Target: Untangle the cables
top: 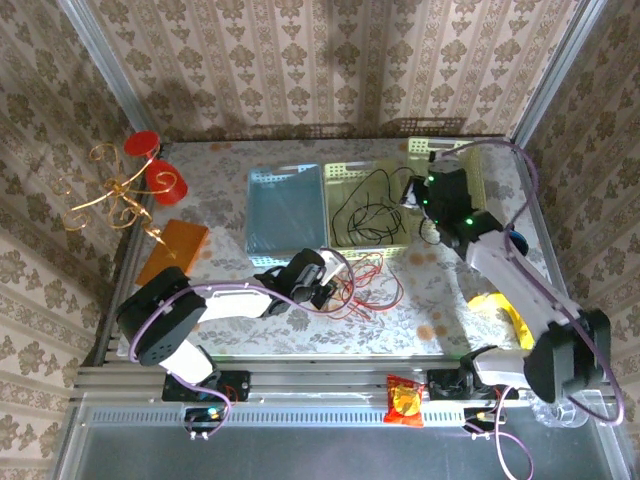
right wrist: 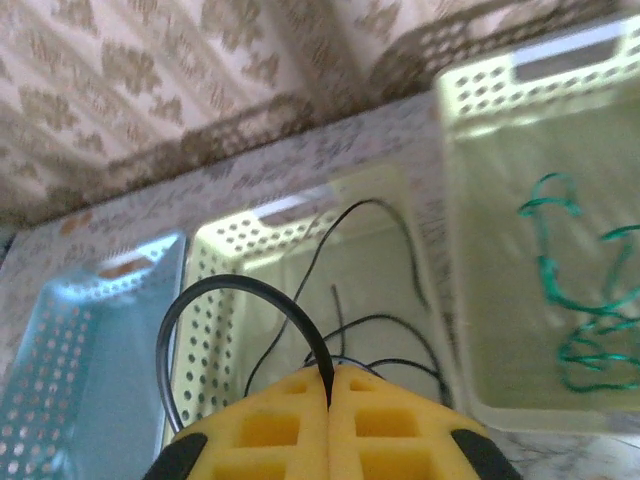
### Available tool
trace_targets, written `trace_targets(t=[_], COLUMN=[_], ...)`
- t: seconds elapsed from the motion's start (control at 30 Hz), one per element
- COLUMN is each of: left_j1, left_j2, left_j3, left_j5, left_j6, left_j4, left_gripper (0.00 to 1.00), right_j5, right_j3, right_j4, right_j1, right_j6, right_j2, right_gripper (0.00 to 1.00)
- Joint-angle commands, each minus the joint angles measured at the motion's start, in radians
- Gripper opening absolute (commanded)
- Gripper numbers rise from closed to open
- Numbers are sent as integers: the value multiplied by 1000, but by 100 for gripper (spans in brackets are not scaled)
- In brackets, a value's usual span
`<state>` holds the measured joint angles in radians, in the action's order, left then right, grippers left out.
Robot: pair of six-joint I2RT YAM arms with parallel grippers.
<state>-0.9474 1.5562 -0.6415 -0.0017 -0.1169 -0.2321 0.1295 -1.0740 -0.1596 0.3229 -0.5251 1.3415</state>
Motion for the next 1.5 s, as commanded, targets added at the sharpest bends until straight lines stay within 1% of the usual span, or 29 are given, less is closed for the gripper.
trace_targets(t=[0.0, 0.07, 0.13, 0.23, 0.37, 0.4, 0.5, 0.6, 0.63, 0.67, 0.73, 0.77, 0.8, 0.97, 1.1, 1.27, 1.33, 1.47], left_j1=[-3, -5, -6, -5, -5, -4, 1, 8, 14, 19, 27, 29, 32, 39, 29, 23, 26, 37], left_j2=[-19, -21, -26, -31, -40, -42, -55, -71, -72, -73, -77, -82, -87, -125, -140, -140, -125, -73], left_j3=[8, 5, 5, 6, 9, 12, 21, 29, 29, 29, 28, 29, 29, 44, 52, 63, 48, -29], left_j5=[-18, -20, -17, -11, -7, -8, 16, 69, 84, 94, 98, 98, 97, 82, 169, 183, 193, 220], left_j6=[-21, -18, -17, -12, -3, -4, 0, 6, 6, 2, -2, -1, 0, 6, 13, -21, -16, -18], left_j4=[-2, 3, 10, 13, 20, 17, 9, 4, 6, 8, 22, 28, 36, 98, 168, 184, 201, 296], left_gripper=[0, 0, 0, 0, 0, 0, 0, 0, 17, 30, 51, 57, 59, 60, 60, 60, 60, 61], right_j5=[-112, -105, -56, -19, -17, -27, -124, -278, -334, -338, -354, -355, -344, -321, -333, -294, -281, -255], right_j3=[-42, -88, -69, -1, 66, 88, 165, 246, 258, 252, 231, 223, 217, 229, 239, 249, 247, 240], right_j4=[32, -59, -74, -63, -125, -142, -171, -167, -170, -202, -259, -279, -292, -278, -275, -264, -262, -266], right_j1=[24, 41, 61, 87, 120, 133, 160, 185, 197, 216, 244, 253, 260, 272, 275, 277, 277, 277], right_j6=[36, 31, 22, 27, 37, 41, 62, 84, 119, 154, 217, 227, 226, 213, 211, 198, 195, 195], right_j2=[127, 184, 181, 119, 10, -12, -69, -93, -86, -76, -35, -9, 13, 93, 135, 142, 141, 139], right_gripper=[29, 35, 37, 40, 40, 41, 41, 42, 42, 42, 42, 42, 42, 41, 40, 40, 40, 40])
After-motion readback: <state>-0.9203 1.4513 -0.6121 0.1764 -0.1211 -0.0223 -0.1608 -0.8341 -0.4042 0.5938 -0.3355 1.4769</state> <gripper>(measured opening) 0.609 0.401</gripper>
